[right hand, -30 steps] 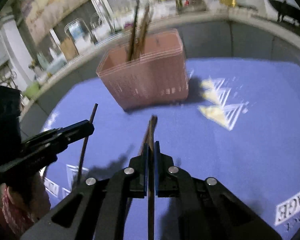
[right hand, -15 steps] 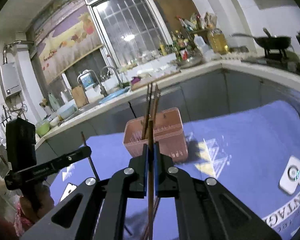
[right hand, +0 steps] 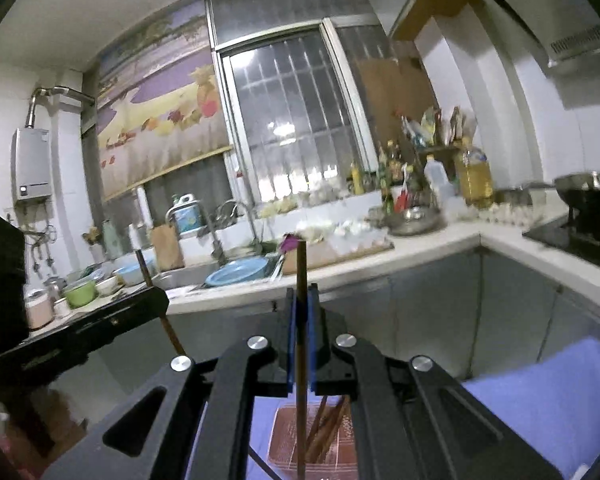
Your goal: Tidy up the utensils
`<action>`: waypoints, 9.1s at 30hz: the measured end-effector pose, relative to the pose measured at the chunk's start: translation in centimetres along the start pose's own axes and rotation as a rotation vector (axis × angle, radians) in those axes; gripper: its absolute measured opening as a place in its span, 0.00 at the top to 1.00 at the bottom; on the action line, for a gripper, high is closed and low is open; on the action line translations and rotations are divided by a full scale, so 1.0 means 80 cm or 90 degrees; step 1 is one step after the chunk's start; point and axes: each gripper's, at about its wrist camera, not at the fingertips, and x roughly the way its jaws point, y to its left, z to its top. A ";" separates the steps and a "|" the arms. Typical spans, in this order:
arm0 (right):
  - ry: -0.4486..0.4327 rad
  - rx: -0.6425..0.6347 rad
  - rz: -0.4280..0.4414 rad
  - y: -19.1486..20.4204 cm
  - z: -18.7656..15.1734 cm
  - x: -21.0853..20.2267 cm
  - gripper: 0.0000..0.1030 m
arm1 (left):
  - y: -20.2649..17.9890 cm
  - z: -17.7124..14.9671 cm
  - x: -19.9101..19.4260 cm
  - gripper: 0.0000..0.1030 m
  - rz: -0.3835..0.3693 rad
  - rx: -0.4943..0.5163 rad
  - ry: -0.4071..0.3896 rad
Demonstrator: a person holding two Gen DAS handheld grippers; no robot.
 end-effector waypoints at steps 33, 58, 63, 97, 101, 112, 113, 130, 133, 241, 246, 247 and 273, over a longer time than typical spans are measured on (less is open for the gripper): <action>0.352 0.110 -0.223 -0.010 -0.347 -0.232 0.68 | -0.058 -0.253 0.001 0.59 -0.100 -0.146 0.227; 0.221 0.298 -0.334 -0.087 -0.370 -0.488 0.68 | -0.357 -0.315 -0.012 0.59 -0.261 0.071 0.317; 0.209 0.303 -0.324 -0.089 -0.368 -0.493 0.68 | -0.362 -0.314 -0.014 0.59 -0.253 0.083 0.316; 0.192 0.310 -0.270 -0.083 -0.376 -0.482 0.68 | -0.346 -0.330 -0.001 0.59 -0.221 0.086 0.330; 0.189 0.316 -0.265 -0.084 -0.377 -0.484 0.68 | -0.347 -0.333 -0.001 0.59 -0.220 0.088 0.334; 0.209 0.308 -0.240 -0.082 -0.373 -0.457 0.68 | -0.303 -0.314 -0.021 0.59 -0.197 0.063 0.296; 0.221 0.301 -0.231 -0.079 -0.371 -0.443 0.68 | -0.290 -0.309 -0.026 0.59 -0.189 0.058 0.289; 0.417 0.145 -0.062 0.012 -0.345 -0.148 0.78 | 0.015 -0.336 -0.061 0.64 0.020 -0.100 0.347; 0.464 0.130 -0.047 0.023 -0.358 -0.108 0.79 | 0.020 -0.344 -0.049 0.64 0.001 -0.111 0.362; 0.119 0.000 0.049 -0.011 -0.043 0.009 0.44 | 0.028 -0.066 0.023 0.52 0.101 -0.066 0.067; 0.144 0.047 0.054 -0.013 -0.084 -0.052 0.42 | 0.009 -0.114 -0.027 0.38 0.147 -0.078 0.085; 0.157 0.059 0.052 -0.015 -0.099 -0.061 0.41 | 0.004 -0.127 -0.032 0.35 0.158 -0.073 0.093; 0.281 0.253 0.010 -0.035 -0.265 -0.193 0.12 | -0.081 -0.296 -0.093 0.06 0.279 -0.026 0.275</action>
